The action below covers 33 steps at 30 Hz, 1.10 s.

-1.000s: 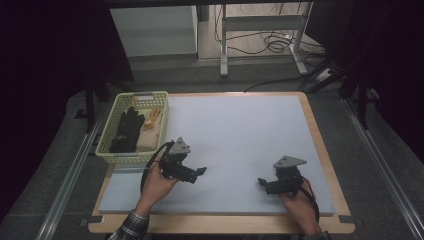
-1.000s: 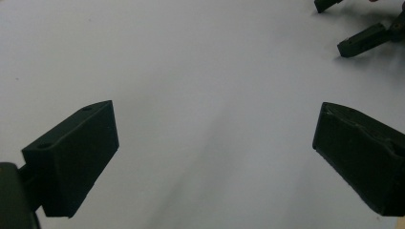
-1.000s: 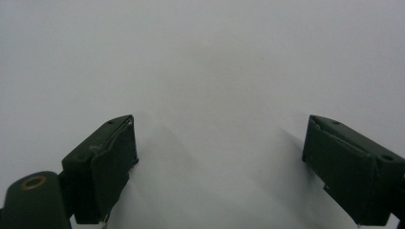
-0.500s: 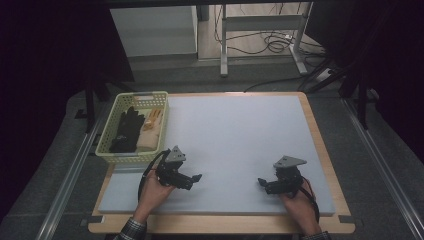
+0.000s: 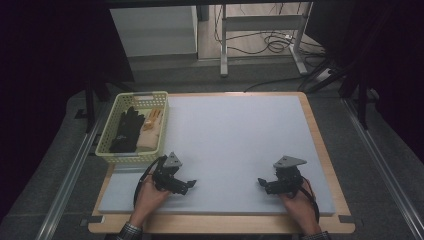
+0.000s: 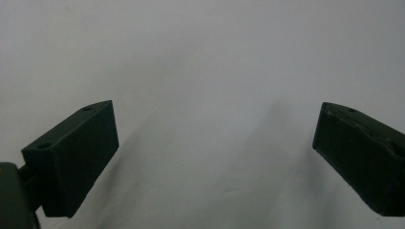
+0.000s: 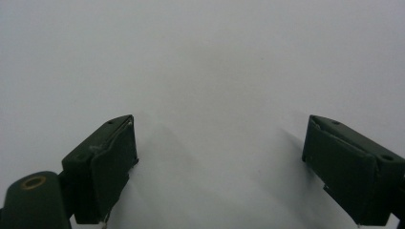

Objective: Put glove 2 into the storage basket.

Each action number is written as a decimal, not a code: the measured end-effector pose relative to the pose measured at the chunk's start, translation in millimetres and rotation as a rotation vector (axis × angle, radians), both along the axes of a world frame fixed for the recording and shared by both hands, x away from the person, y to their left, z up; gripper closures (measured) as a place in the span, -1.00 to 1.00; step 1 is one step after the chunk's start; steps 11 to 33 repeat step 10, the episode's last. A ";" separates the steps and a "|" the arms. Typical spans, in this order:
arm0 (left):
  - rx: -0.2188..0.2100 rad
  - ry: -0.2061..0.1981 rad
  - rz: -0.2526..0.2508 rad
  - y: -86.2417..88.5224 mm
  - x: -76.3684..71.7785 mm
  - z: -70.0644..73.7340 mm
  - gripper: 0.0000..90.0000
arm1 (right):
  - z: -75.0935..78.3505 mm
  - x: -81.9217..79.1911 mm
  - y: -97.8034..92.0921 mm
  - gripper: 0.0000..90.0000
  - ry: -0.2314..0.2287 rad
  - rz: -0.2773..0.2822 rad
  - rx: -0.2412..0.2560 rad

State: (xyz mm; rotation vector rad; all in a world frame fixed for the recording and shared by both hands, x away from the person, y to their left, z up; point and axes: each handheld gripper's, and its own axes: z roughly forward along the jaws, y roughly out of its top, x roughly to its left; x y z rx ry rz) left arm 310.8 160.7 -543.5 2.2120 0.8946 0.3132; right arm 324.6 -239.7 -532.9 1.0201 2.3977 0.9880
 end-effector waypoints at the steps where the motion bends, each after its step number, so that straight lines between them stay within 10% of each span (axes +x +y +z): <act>1: 0.013 0.002 0.003 -0.1 0.1 -2.3 -0.96 | 0.0 0.0 0.0 -0.75 0.000 0.000 0.000; 33: 0.011 0.010 0.003 1.2 0.7 -6.5 -0.98 | -0.3 -0.3 -0.1 -0.75 -0.001 0.000 0.000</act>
